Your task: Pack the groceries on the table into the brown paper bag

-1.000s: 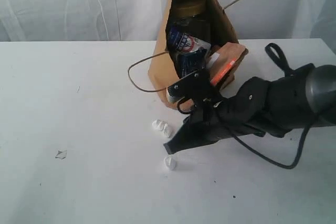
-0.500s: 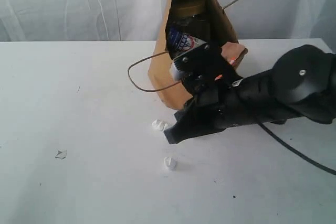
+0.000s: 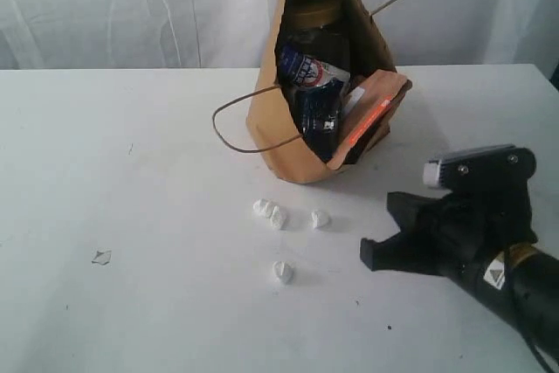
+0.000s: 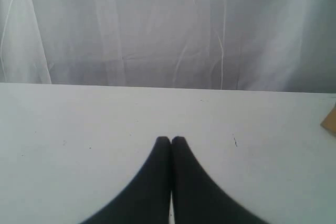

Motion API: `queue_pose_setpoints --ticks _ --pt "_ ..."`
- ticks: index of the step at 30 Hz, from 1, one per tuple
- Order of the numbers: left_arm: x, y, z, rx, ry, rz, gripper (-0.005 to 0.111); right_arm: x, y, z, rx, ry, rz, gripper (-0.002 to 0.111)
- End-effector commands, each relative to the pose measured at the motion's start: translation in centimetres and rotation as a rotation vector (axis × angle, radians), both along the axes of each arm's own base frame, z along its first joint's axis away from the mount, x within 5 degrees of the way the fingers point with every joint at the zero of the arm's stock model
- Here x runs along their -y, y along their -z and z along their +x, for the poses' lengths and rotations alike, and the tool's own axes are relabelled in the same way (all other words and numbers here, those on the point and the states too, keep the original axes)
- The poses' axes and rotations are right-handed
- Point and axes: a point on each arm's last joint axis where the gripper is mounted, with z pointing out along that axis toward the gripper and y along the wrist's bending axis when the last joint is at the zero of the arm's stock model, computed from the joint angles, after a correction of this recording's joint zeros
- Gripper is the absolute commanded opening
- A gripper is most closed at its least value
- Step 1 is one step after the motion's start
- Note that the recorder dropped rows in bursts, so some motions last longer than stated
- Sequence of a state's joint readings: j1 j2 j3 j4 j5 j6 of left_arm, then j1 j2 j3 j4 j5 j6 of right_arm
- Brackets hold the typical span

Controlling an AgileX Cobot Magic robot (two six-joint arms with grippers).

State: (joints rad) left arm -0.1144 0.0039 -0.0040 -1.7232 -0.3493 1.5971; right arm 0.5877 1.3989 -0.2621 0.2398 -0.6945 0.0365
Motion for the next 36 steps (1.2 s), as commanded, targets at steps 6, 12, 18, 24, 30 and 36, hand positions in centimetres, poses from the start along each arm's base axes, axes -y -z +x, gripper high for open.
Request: queue_pose_setpoints --ticks 6,12,18,24,30,36 --pt "0.0 0.1 0.0 0.0 0.003 -0.024 0.0 -1.5 3.4 -0.2 0.05 -0.278 -0.267 0.0" --pt "0.0 0.1 0.0 0.0 0.003 -0.024 0.0 -2.5 4.1 -0.5 0.115 -0.415 -0.294 0.042" --pt "0.0 0.1 0.0 0.0 0.003 -0.024 0.0 -2.6 3.7 -0.2 0.164 -0.375 -0.233 0.068" --pt "0.0 0.1 0.0 0.0 0.003 -0.024 0.0 -3.6 3.1 2.2 0.182 -0.284 -0.165 0.064" --pt "0.0 0.1 0.0 0.0 0.003 -0.024 0.0 -5.0 4.5 7.1 0.078 -0.092 -0.143 0.064" --pt "0.0 0.1 0.0 0.0 0.003 -0.024 0.0 -5.8 5.1 7.7 -0.008 -0.129 -0.183 0.064"
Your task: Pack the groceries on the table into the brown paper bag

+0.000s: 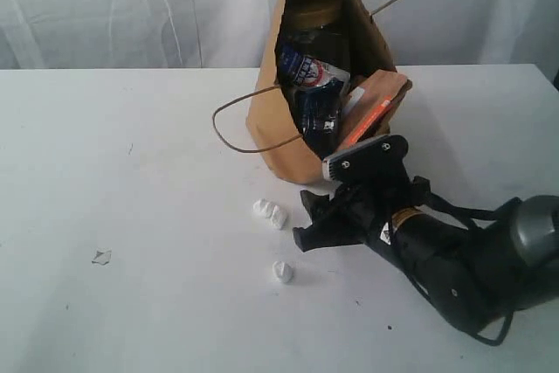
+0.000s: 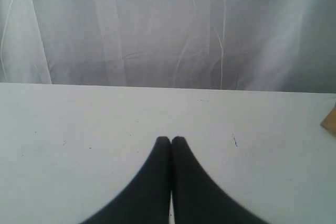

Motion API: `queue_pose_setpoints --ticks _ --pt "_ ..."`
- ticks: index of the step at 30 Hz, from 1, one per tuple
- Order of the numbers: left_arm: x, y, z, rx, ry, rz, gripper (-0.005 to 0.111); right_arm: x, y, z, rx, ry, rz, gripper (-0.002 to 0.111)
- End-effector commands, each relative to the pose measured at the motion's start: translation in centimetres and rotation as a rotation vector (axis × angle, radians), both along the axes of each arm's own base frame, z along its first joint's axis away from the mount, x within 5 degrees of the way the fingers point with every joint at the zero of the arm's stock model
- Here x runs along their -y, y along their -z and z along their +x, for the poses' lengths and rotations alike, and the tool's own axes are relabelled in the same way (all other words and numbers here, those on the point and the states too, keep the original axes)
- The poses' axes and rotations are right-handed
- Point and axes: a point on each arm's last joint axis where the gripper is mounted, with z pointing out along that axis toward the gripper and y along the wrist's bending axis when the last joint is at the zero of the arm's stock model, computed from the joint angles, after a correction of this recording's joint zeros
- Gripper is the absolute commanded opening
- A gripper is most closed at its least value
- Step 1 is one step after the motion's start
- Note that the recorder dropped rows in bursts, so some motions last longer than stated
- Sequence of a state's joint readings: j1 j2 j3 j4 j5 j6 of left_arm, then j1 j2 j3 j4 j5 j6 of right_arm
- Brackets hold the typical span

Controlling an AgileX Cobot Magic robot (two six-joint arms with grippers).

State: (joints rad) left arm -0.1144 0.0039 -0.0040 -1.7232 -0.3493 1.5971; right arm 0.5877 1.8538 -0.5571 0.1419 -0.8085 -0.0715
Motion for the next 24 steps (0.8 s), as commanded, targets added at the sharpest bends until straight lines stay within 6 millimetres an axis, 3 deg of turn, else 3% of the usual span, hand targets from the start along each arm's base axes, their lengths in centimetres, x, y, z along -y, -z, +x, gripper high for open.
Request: queue_pose_setpoints --ticks 1,4,24 --pt "0.0 0.1 0.0 0.0 0.003 -0.024 0.0 -0.4 0.5 0.5 -0.055 -0.006 -0.023 0.063" --pt "0.0 0.1 0.0 0.0 0.003 -0.024 0.0 -0.7 1.2 0.9 -0.077 -0.006 -0.035 0.06" --pt "0.0 0.1 0.0 0.0 0.003 -0.024 0.0 -2.3 1.1 2.6 -0.266 -0.027 -0.11 0.045"
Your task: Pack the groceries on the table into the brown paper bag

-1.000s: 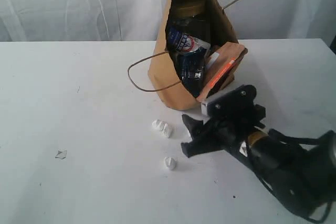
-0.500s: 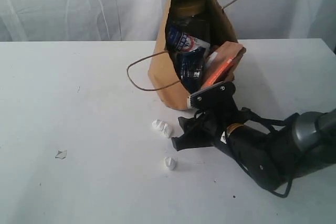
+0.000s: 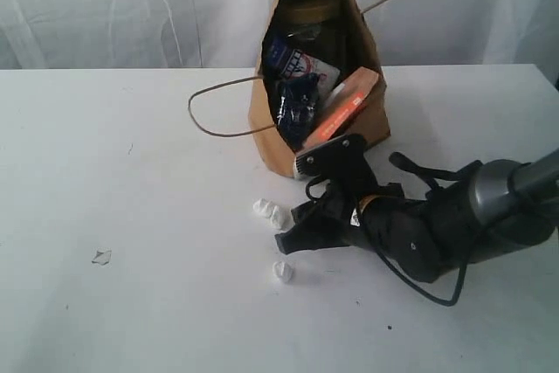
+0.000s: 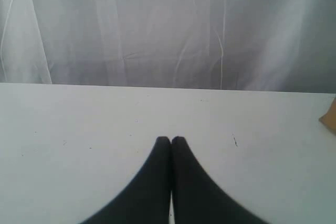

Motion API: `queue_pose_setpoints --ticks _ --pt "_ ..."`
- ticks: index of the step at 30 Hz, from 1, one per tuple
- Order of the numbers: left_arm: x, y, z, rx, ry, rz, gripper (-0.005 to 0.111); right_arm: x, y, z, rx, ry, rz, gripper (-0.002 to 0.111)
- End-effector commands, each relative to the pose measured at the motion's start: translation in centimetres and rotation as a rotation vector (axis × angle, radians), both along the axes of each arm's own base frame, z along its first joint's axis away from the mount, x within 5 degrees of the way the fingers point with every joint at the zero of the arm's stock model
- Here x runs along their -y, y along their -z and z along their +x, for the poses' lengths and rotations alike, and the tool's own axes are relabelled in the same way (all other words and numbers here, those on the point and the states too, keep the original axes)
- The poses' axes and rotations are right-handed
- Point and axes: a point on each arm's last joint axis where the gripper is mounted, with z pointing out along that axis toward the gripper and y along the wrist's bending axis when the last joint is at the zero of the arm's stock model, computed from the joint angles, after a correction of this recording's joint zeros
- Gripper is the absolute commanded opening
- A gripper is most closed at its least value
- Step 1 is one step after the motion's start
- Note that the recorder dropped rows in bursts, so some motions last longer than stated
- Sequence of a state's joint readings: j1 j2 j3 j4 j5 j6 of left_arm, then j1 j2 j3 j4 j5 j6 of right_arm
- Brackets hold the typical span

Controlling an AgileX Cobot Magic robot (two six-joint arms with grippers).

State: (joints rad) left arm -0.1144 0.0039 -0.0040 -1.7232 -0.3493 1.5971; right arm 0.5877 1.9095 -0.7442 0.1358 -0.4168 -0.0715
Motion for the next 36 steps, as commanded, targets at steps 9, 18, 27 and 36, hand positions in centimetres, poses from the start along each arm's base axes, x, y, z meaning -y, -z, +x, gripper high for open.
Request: queue_pose_setpoints --ticks 9,18,27,36 --pt "0.0 0.1 0.0 0.0 0.003 -0.024 0.0 -0.1 -0.2 0.0 -0.068 -0.001 -0.024 0.0" --pt "0.0 0.1 0.0 0.0 0.003 -0.024 0.0 0.8 -7.1 -1.8 -0.056 -0.028 0.003 0.0" --pt "0.0 0.1 0.0 0.0 0.003 -0.024 0.0 3.9 -13.4 -7.8 -0.26 -0.093 -0.083 0.0" --pt "0.0 0.1 0.0 0.0 0.003 -0.024 0.0 6.3 -24.3 -11.1 0.05 -0.118 0.057 0.0"
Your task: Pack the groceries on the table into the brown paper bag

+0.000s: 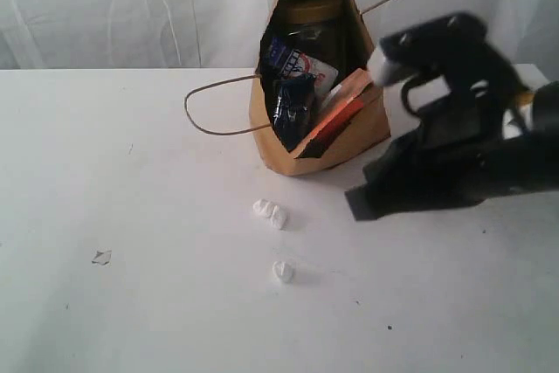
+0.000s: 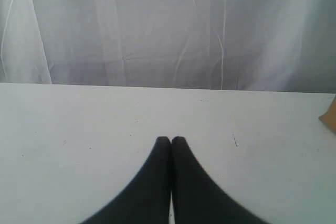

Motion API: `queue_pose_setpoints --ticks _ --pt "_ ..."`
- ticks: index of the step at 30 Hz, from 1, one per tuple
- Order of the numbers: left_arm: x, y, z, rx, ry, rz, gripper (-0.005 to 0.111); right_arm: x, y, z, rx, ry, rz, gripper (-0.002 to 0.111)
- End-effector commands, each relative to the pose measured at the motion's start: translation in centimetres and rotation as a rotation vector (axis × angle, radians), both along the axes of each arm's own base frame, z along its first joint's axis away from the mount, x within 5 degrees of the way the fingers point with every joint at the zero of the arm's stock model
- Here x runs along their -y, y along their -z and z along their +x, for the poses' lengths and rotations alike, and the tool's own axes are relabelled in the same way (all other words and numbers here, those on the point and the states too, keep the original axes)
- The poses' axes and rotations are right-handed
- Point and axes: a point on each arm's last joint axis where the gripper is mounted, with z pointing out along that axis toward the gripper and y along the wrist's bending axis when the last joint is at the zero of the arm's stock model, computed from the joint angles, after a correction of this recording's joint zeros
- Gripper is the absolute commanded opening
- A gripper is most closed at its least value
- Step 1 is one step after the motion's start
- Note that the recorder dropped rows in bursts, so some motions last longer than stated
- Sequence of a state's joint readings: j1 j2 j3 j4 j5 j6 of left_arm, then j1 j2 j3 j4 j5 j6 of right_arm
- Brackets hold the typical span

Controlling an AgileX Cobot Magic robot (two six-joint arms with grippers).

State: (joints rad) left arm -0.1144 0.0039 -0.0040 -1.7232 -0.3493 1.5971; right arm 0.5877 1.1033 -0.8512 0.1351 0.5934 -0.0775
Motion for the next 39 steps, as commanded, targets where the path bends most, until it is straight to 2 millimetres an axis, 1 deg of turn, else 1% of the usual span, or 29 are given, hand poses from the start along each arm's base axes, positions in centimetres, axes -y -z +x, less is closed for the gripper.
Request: queue_pose_setpoints --ticks 1,3,4,6,8,9,11,12,13,14,15,16,17,18,20,23,24,27,30,31,32,35,37,39 --pt "0.0 0.1 0.0 0.0 0.003 -0.024 0.0 1.1 -5.5 -0.8 0.215 0.004 0.066 0.0" --pt "0.0 0.1 0.0 0.0 0.003 -0.024 0.0 1.6 -7.4 -0.3 0.325 0.016 0.064 0.0" --pt "0.0 0.1 0.0 0.0 0.003 -0.024 0.0 1.8 -8.0 0.4 0.381 0.028 0.057 0.0" --pt "0.0 0.1 0.0 0.0 0.003 -0.024 0.0 2.0 -8.8 1.6 0.482 0.047 0.053 0.0" --pt "0.0 0.1 0.0 0.0 0.003 -0.024 0.0 2.0 -8.9 3.2 0.595 0.045 0.024 0.0" --pt "0.0 0.1 0.0 0.0 0.003 -0.024 0.0 1.8 -8.7 4.5 0.671 0.031 -0.021 0.0" --pt "0.0 0.1 0.0 0.0 0.003 -0.024 0.0 1.1 -8.3 6.1 0.765 0.001 -0.067 0.0" --pt "0.0 0.1 0.0 0.0 0.003 -0.024 0.0 0.8 -8.2 6.6 0.799 0.001 -0.066 0.0" --pt "0.0 0.1 0.0 0.0 0.003 -0.024 0.0 0.3 -8.0 7.7 0.863 0.015 -0.038 0.0" --pt "0.0 0.1 0.0 0.0 0.003 -0.024 0.0 0.0 -7.7 8.3 0.882 0.019 -0.029 0.0" --pt "0.0 0.1 0.0 0.0 0.003 -0.024 0.0 -0.6 -6.8 9.4 0.887 0.021 -0.024 0.0" --pt "0.0 0.1 0.0 0.0 0.003 -0.024 0.0 -1.1 -5.4 10.4 0.855 0.013 -0.036 0.0" --pt "0.0 0.1 0.0 0.0 0.003 -0.024 0.0 -1.4 -4.7 10.9 0.835 0.008 -0.045 0.0" --pt "0.0 0.1 0.0 0.0 0.003 -0.024 0.0 -1.8 -3.4 11.7 0.801 0.002 -0.059 0.0" --pt "0.0 0.1 0.0 0.0 0.003 -0.024 0.0 -2.1 -2.3 12.4 0.788 -0.001 -0.065 0.0" --pt "0.0 0.1 0.0 0.0 0.003 -0.024 0.0 -2.3 -1.8 12.9 0.789 -0.001 -0.065 0.0" --pt "0.0 0.1 0.0 0.0 0.003 -0.024 0.0 -2.3 -2.0 12.9 0.809 0.003 -0.056 0.001" --pt "0.0 0.1 0.0 0.0 0.003 -0.024 0.0 -2.4 -2.4 13.0 0.851 0.014 -0.034 0.01" --pt "0.0 0.1 0.0 0.0 0.003 -0.024 0.0 -2.5 -2.0 13.1 0.839 0.015 -0.033 0.014" --pt "0.0 0.1 0.0 0.0 0.003 -0.024 0.0 -2.5 -1.9 13.2 0.83 0.019 -0.024 0.016" --pt "0.0 0.1 0.0 0.0 0.003 -0.024 0.0 -2.6 -1.6 13.4 0.819 0.021 -0.021 0.023" --pt "0.0 0.1 0.0 0.0 0.003 -0.024 0.0 -2.6 -1.3 13.5 0.804 0.018 -0.028 0.036" --pt "0.0 0.1 0.0 0.0 0.003 -0.024 0.0 -2.6 -1.3 13.5 0.804 0.018 -0.028 0.039" --pt "0.0 0.1 0.0 0.0 0.003 -0.024 0.0 -2.6 -1.4 13.4 0.81 0.019 -0.026 0.039"
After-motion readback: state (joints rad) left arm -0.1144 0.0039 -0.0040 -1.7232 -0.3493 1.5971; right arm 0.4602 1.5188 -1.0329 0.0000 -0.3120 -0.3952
